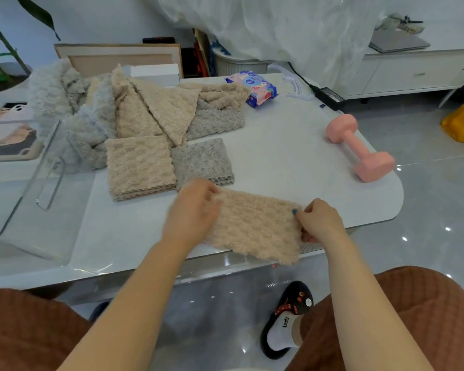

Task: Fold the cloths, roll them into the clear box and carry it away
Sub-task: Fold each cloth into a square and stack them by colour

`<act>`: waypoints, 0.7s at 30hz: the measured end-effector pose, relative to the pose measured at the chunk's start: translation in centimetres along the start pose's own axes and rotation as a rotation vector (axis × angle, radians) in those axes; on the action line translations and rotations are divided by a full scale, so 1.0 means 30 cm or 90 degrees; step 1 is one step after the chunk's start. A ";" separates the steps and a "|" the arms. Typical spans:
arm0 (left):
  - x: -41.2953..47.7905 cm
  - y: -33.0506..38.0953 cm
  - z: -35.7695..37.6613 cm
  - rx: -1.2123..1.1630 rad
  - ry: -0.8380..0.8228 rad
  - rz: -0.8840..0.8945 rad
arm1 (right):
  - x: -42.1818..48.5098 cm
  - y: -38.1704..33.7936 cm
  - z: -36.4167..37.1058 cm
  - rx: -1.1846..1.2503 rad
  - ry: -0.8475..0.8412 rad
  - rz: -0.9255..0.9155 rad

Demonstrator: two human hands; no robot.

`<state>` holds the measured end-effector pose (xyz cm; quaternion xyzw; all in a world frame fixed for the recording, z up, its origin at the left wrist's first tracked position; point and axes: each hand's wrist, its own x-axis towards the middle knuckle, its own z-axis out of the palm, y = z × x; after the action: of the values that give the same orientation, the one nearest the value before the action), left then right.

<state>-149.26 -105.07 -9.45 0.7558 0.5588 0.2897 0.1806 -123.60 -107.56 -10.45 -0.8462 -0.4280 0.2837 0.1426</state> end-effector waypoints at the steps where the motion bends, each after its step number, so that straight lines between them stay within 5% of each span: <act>1: -0.022 0.043 0.038 -0.005 -0.110 0.058 | 0.001 -0.002 0.006 0.008 0.020 -0.007; 5: -0.125 0.161 0.242 0.115 -0.271 0.317 | 0.008 -0.017 0.024 0.038 0.005 -0.040; 10: -0.179 0.160 0.345 0.271 -0.173 0.341 | 0.011 0.000 -0.004 0.264 -0.054 -0.024; 13: -0.170 0.138 0.319 0.107 -0.133 0.300 | -0.015 0.026 -0.029 0.373 -0.128 0.005; 21: -0.122 0.095 0.118 -0.477 -0.114 -0.102 | -0.054 -0.009 -0.080 0.485 -0.242 -0.094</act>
<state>-145.65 -109.26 -11.33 0.6135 0.4537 0.3914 0.5143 -123.09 -108.69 -7.82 -0.6329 -0.3710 0.5613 0.3831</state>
